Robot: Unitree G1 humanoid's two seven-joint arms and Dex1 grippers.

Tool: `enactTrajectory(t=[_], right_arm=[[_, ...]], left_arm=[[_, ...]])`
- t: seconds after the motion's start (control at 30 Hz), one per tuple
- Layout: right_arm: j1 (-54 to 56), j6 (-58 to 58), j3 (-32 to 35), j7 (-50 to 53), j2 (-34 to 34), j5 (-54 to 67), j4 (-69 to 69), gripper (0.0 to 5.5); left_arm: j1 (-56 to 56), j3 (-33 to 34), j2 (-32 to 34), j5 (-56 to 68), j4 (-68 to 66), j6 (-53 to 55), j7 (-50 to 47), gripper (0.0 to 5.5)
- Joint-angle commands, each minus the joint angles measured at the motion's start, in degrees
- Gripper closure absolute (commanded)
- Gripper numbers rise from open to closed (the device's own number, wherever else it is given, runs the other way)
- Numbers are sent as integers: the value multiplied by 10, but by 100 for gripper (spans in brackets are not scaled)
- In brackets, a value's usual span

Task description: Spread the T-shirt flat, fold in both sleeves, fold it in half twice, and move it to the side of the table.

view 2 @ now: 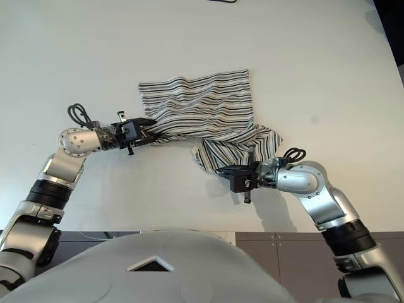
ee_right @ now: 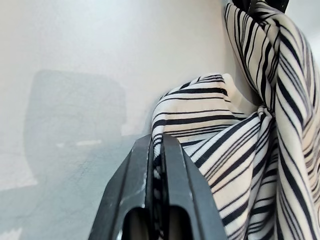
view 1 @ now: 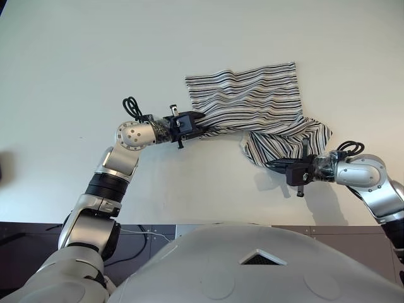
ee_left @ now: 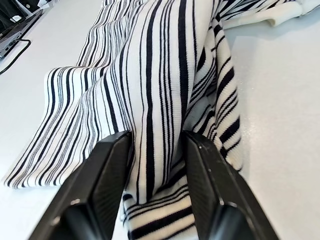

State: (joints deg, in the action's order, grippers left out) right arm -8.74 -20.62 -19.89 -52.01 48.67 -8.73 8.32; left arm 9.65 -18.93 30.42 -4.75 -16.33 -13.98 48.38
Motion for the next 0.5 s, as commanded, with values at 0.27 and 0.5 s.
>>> enactTrajectory(t=[0.27,0.5], right_arm=[[-48,206,98,-132,96,264,182,538],[42,362,217,-182,146,462,216,538]], left_arm=[[-4,16,20,16,-23,32,25,358],[-37,31,58,52,19,74,79,358]])
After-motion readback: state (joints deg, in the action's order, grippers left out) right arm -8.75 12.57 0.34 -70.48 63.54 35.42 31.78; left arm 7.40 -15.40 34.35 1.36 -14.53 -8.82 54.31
